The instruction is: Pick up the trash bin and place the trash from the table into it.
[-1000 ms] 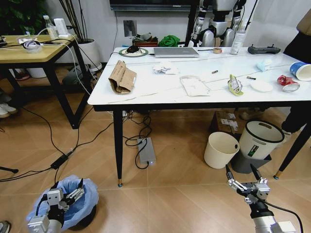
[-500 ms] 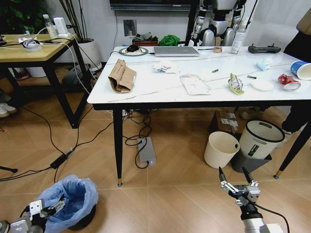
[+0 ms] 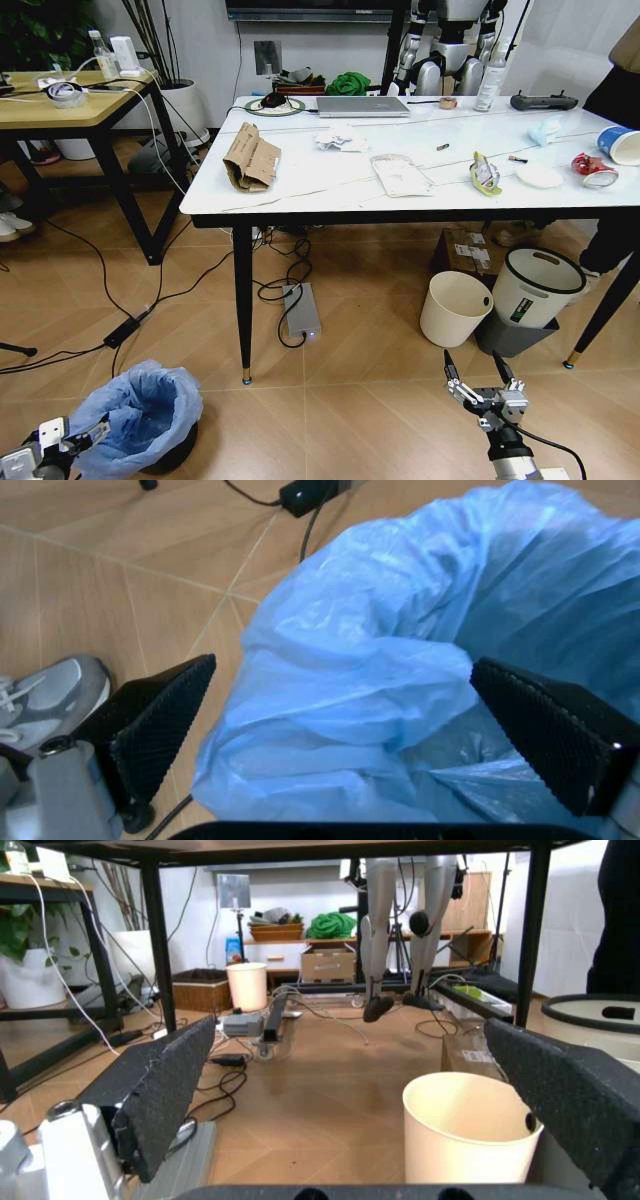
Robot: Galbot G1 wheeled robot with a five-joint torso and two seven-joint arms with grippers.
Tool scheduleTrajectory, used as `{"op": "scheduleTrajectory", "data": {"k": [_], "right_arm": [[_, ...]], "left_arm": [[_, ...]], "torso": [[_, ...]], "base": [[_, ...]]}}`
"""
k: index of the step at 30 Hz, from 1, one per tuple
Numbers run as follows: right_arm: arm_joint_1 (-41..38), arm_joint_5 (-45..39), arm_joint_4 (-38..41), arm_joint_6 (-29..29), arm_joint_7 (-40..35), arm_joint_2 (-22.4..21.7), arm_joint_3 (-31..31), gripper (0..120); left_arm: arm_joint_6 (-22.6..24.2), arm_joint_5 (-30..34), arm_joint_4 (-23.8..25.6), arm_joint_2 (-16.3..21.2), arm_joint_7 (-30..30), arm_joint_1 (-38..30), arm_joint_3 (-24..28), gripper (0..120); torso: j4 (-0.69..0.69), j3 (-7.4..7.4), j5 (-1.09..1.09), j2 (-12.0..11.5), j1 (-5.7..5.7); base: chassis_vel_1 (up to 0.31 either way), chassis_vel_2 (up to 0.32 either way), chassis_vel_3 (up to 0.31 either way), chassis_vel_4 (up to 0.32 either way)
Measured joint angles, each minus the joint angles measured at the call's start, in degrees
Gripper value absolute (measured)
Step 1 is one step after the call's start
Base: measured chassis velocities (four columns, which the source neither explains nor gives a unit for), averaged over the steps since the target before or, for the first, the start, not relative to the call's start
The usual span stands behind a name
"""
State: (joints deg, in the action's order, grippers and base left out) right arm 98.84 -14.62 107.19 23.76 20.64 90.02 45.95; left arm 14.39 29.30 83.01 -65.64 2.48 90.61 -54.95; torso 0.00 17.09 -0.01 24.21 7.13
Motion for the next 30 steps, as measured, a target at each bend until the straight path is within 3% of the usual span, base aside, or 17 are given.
{"op": "scheduleTrajectory", "data": {"k": [6,11,19,30], "right_arm": [[0.0,0.1,0.0,0.0,0.0,0.0,0.1,100],[-0.1,0.1,-0.1,0.0,0.0,-0.2,0.2,100],[-0.4,0.0,-0.2,-0.2,0.0,-0.5,0.2,100],[-0.7,-0.3,-0.3,-0.5,-0.1,-0.8,0.4,100]], "left_arm": [[0.0,-0.9,-1.8,-0.1,0.1,-1.3,0.3,100],[0.2,-0.5,0.3,-0.4,0.6,-1.0,0.4,100],[-0.3,-2.0,-5.5,0.0,1.2,-3.6,0.9,100],[-0.6,-2.8,-8.2,-0.7,1.3,-5.4,1.5,100]], "torso": [[-0.01,0.04,0.00,0.1,0.03],[0.00,0.07,0.03,0.1,0.04],[0.00,0.10,0.00,0.2,0.06],[0.00,0.12,0.02,0.2,0.07]], "base": [[0.000,0.000,0.000,0.000],[0.000,0.000,0.000,0.000],[0.000,0.000,0.000,0.000],[0.000,0.000,0.000,0.000]]}}
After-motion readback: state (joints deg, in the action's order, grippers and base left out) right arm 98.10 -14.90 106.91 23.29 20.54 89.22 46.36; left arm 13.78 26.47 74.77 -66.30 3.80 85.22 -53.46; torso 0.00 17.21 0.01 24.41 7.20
